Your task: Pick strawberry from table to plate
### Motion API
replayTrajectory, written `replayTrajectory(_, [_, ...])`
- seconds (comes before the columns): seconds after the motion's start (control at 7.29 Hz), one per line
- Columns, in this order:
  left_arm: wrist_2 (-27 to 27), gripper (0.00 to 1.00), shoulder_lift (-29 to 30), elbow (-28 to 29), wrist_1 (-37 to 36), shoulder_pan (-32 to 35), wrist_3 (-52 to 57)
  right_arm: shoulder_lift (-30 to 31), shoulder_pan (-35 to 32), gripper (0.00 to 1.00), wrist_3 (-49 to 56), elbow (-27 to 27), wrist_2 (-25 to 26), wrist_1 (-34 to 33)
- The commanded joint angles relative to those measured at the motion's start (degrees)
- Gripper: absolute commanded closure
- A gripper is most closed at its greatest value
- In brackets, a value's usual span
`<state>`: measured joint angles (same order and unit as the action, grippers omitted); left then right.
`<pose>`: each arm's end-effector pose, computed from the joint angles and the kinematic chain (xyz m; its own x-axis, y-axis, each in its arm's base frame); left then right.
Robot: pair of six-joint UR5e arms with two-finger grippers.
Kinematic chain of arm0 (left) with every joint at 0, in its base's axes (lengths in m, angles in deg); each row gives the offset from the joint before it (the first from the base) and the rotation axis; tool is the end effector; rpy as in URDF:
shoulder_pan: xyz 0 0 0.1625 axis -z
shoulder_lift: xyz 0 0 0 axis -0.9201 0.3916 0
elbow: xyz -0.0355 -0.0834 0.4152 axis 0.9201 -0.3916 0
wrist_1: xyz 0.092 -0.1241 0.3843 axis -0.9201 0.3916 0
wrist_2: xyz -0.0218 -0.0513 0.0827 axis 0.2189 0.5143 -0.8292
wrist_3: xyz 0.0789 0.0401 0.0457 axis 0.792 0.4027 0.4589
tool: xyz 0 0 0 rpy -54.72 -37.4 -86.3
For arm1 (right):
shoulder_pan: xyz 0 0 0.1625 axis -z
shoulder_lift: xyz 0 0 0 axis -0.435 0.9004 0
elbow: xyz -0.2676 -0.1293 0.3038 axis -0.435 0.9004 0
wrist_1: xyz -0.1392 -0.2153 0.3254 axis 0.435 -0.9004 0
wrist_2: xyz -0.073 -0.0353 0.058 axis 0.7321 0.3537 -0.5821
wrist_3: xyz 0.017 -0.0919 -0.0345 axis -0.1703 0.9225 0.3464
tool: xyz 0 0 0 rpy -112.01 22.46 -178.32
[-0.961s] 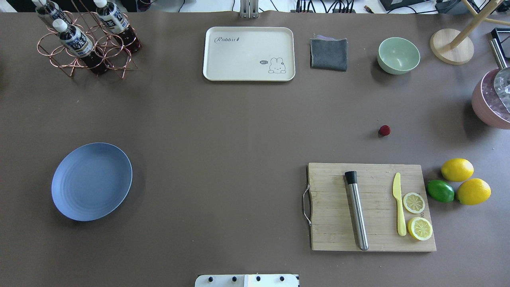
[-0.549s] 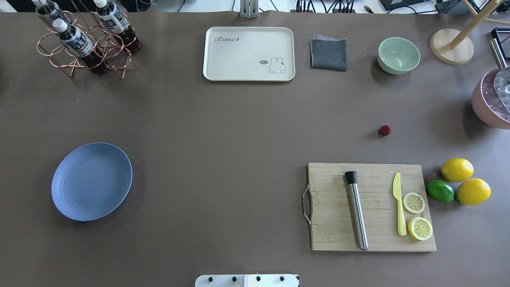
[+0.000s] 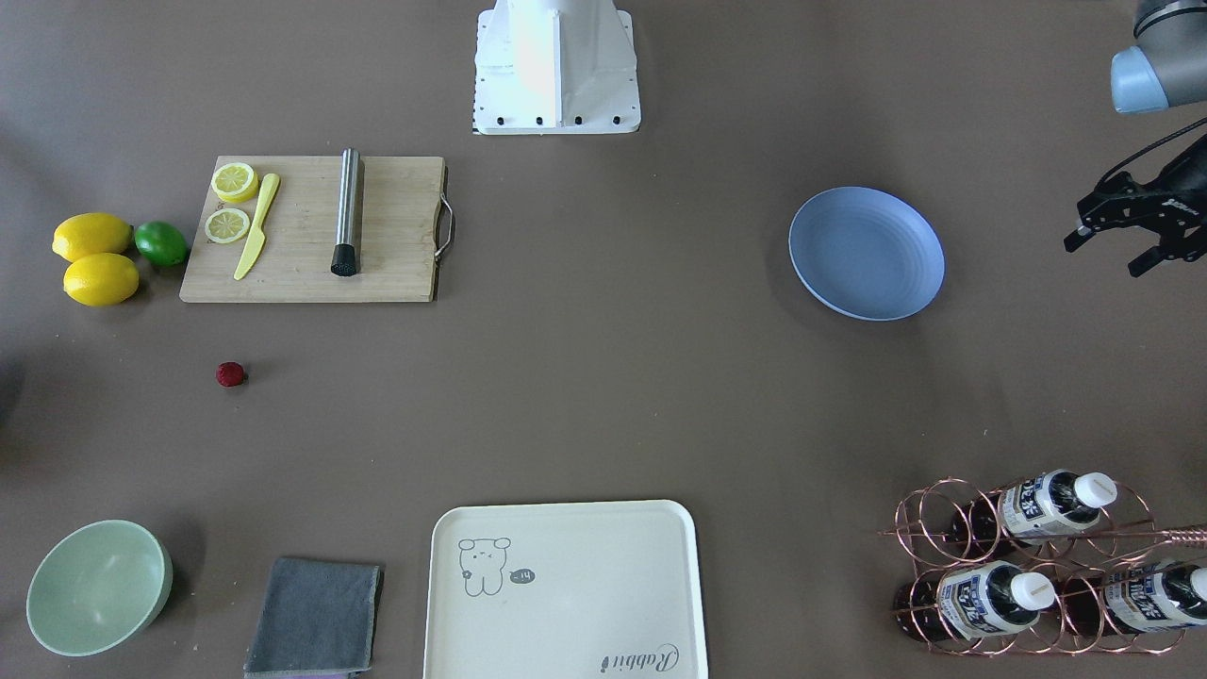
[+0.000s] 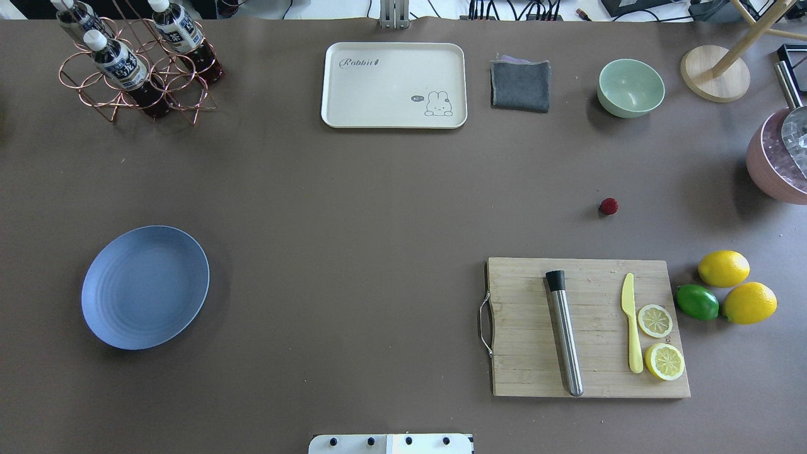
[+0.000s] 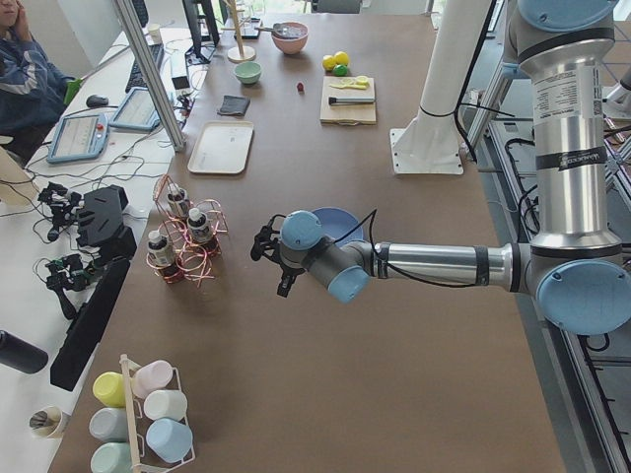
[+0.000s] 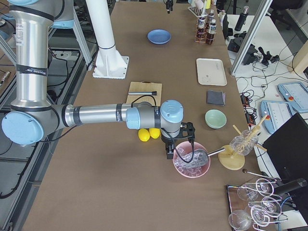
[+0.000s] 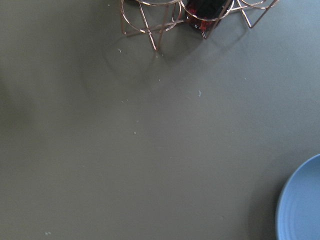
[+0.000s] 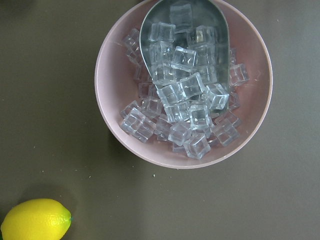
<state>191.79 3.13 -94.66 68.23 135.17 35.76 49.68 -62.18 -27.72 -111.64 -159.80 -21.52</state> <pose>0.1079 -0.4343 0.5914 0.5335 0.2934 -0.7933 -0.0247 0.9429 0.3321 0.0472 -0.4581 0.6076 0.7097 -0.0826 0.6996 0.0340 0.9960 0.0831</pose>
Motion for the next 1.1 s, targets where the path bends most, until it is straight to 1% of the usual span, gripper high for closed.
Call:
replayTrajectory(0.0, [-6.95,0.01,0.56,5.27,14.48,-11.14,-13.64,0.07,0.17,0.00,-0.16,-0.06,-0.06,0.00])
replayTrajectory(0.14, [-8.28,0.01,1.18,6.52,19.07,-15.02,-19.08,0.15,0.25,0.00,-0.16,-0.06,-0.15,0.00])
replayTrajectory(0.27, [-9.42,0.01,1.54,6.62,22.16,-18.19,-23.40,0.33,0.26,0.00,-0.16,-0.06,-0.15,0.00])
replayTrajectory(0.55, [-12.32,0.02,2.94,7.06,22.81,-20.15,-25.64,0.42,0.43,0.00,-0.16,0.03,-0.15,0.00])
replayTrajectory(0.69, [-12.68,0.10,3.29,7.24,22.90,-20.15,-25.46,0.42,0.43,0.00,-0.16,0.12,-0.15,0.00])
replayTrajectory(0.82, [-12.68,0.45,3.73,7.33,22.81,-20.24,-24.85,0.42,0.52,0.00,-0.16,0.12,-0.15,-0.08])
replayTrajectory(0.96, [-12.77,0.45,3.65,7.33,23.16,-21.02,-24.85,0.42,0.52,0.00,-0.16,0.21,-0.15,-0.08])
